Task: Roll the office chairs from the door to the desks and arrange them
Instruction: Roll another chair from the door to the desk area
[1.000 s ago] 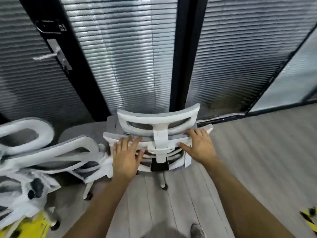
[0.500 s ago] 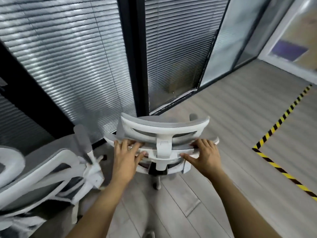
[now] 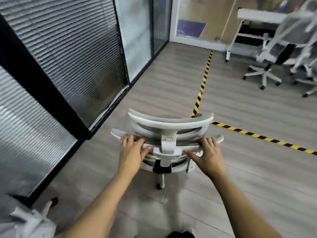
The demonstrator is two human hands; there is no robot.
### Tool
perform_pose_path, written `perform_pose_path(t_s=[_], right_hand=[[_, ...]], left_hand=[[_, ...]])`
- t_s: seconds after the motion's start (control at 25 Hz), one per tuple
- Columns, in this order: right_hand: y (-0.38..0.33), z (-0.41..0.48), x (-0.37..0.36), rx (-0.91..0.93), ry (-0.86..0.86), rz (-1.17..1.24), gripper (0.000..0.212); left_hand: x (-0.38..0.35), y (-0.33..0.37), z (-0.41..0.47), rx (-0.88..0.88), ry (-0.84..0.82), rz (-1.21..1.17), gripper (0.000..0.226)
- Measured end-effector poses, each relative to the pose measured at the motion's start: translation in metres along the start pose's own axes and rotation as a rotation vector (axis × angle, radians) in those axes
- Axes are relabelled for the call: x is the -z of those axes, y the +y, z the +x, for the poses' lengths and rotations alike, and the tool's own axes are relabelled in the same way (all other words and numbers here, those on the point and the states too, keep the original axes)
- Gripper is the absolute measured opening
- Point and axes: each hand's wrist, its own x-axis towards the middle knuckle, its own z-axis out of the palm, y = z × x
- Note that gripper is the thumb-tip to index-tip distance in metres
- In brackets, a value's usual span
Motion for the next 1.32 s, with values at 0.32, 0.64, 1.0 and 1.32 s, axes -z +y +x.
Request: perform_pose_path(t_s=[0.32, 0.64, 1.0, 1.32], right_hand=[[0.205, -0.018, 0.100, -0.268, 0.198, -0.117, 0.051], [0.417, -0.023, 0.212, -0.497, 0.340, -0.155, 0.053], [0.653, 0.011, 0.340, -0.799, 0.391, -0.257, 0.060], [0.880, 0.021, 0.460, -0.943, 0.564, -0.224, 0.064]], left_hand=[[-0.117, 0.213, 0.095, -0.296, -0.076, -0.080, 0.036], [-0.239, 0.458, 0.176, -0.520, -0.139, -0.262, 0.029], [-0.383, 0.752, 0.298, -0.795, -0.257, -0.404, 0.032], [-0.513, 1.027, 0.363, -0.935, -0.384, -0.468, 0.033]])
